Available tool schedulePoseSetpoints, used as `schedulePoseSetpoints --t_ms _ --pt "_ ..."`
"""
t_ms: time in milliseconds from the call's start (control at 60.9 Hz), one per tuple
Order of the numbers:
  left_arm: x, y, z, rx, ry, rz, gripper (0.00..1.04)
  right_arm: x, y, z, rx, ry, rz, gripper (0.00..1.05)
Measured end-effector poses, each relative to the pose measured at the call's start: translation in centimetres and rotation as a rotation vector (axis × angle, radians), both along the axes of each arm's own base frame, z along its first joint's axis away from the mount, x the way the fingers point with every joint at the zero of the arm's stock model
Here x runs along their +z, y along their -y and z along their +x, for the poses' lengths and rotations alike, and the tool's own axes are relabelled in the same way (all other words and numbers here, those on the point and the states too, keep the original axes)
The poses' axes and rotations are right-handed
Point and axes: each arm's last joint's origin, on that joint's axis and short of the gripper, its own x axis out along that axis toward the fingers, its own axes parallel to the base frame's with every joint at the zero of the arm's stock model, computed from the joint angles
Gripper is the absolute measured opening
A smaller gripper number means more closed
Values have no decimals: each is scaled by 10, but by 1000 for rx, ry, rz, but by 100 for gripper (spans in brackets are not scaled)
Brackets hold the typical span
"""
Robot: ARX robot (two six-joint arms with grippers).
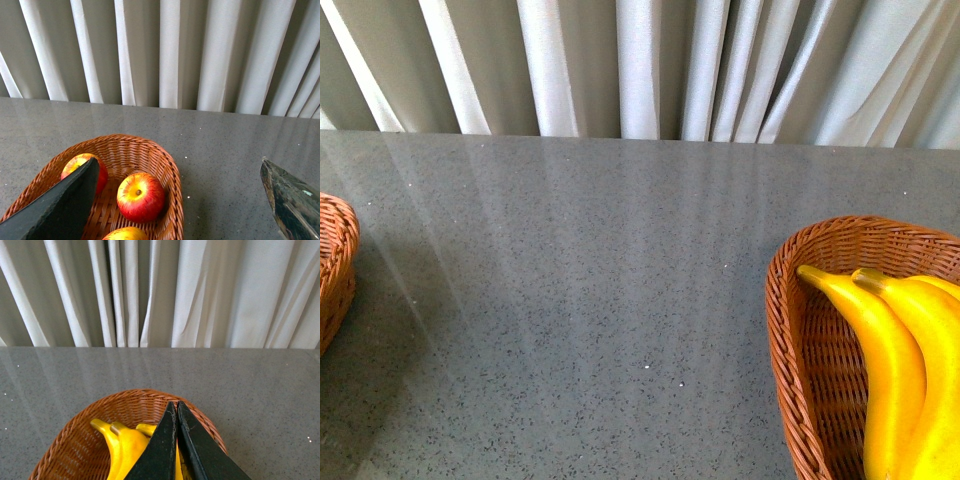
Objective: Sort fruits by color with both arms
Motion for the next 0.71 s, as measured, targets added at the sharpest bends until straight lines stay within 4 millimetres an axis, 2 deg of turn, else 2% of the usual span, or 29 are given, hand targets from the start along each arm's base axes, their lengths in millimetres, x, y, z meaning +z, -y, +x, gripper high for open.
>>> schedulePoseSetpoints --t_ms 559,706 --pt "0 0 0 0 0 0 96 0 0 -12 0 0 0 2" --pt "0 0 0 0 0 0 96 -3 0 -23 0 -5 0 2"
